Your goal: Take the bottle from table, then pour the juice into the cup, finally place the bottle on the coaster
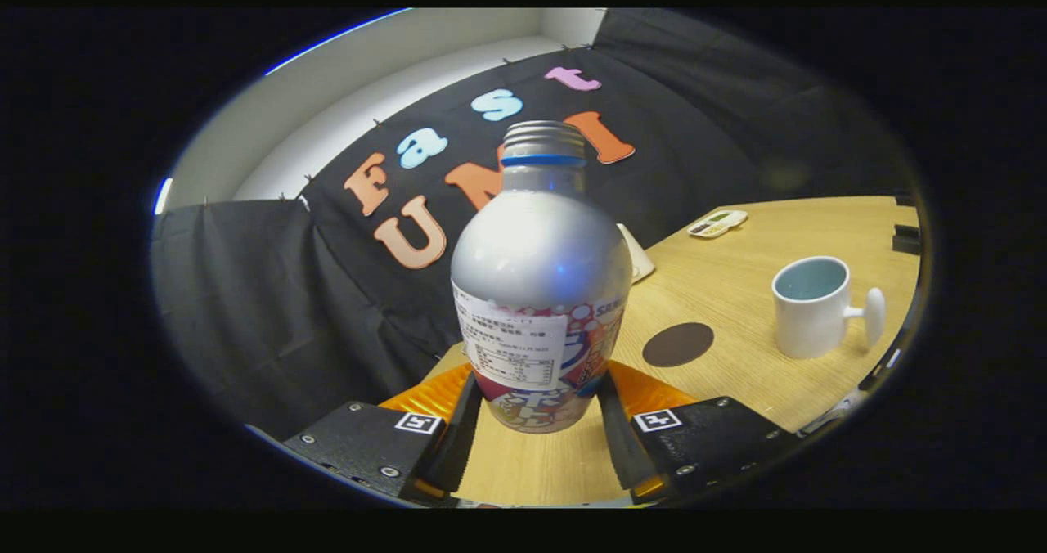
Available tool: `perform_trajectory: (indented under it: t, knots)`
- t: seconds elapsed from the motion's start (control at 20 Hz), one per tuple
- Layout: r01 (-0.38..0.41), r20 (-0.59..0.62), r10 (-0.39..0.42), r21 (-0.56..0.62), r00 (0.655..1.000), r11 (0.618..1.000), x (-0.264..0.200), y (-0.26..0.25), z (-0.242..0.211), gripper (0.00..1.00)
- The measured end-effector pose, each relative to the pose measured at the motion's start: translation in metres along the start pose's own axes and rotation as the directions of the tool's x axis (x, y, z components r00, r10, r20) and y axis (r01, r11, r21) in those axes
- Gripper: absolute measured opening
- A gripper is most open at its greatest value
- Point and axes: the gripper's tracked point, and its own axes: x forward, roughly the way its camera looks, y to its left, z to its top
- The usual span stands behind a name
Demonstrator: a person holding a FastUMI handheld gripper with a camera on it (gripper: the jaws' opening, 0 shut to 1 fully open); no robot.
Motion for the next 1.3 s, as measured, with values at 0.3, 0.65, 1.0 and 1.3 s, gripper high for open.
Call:
perform_trajectory:
  t: [0.3,0.65,1.0,1.3]
  knots:
    - [-0.039,-0.005,0.041,0.222,0.999,0.974,0.008,0.004,0.001,0.70]
    - [-0.036,0.015,0.032,0.385,0.999,0.922,0.017,-0.002,0.013,0.70]
    - [-0.031,0.056,-0.002,0.572,0.998,0.820,0.026,-0.016,0.032,0.70]
    - [-0.045,0.069,-0.001,0.662,0.998,0.748,0.030,-0.019,0.043,0.70]
